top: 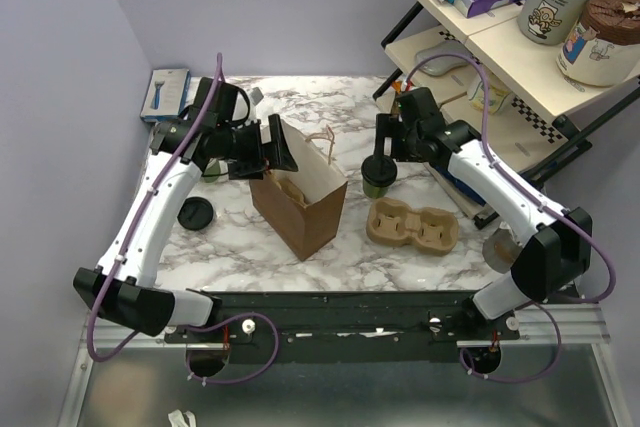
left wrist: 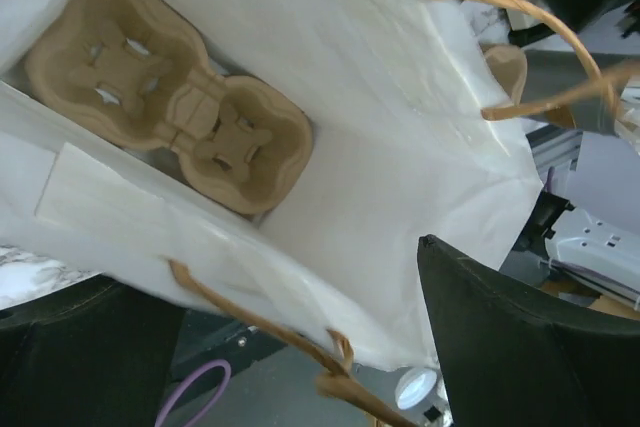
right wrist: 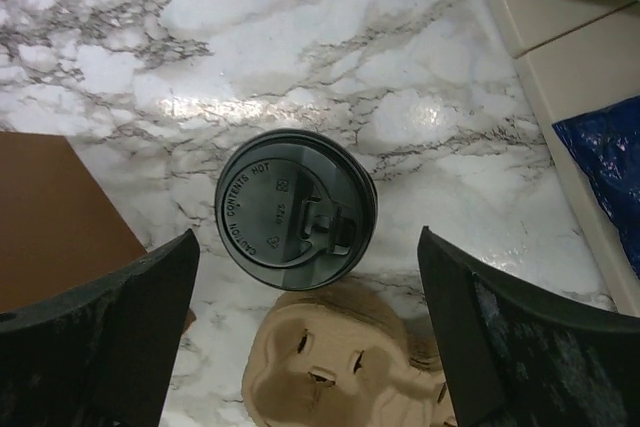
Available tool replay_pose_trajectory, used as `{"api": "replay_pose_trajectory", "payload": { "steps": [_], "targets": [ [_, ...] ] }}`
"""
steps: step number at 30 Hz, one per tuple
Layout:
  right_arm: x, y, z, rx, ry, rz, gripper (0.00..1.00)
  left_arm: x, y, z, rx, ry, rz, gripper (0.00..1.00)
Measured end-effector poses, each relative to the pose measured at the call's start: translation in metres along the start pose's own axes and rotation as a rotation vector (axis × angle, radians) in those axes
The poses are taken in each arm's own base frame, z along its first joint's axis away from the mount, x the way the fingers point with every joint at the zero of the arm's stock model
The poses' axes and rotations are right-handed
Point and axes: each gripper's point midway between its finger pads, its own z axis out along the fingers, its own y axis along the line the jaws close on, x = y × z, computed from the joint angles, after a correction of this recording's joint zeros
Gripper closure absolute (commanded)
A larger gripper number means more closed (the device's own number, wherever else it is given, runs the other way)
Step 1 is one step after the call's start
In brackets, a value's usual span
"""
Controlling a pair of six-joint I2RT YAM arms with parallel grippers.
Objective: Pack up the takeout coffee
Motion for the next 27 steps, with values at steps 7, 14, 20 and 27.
{"api": "replay_pose_trajectory", "payload": {
  "steps": [7, 14, 20, 27],
  "targets": [
    [0.019, -0.011, 0.008, 0.054, 0.081, 0.05, 0.27, -0.017, 0.0, -0.028, -0.056, -0.132, 0.04, 0.01],
    [0.031, -0.028, 0.015, 0.104, 0.147, 0.106, 0.45, -0.014, 0.013, -0.048, -0.135, -0.233, 0.043, 0.01],
    [0.038, -0.026, 0.019, 0.089, 0.185, 0.11, 0.47, -0.004, 0.025, -0.059, -0.169, -0.297, 0.024, 0.01],
    [0.046, -0.02, 0.027, 0.062, 0.228, 0.108, 0.53, -0.007, 0.034, -0.079, -0.218, -0.402, -0.004, 0.01]
  ]
}}
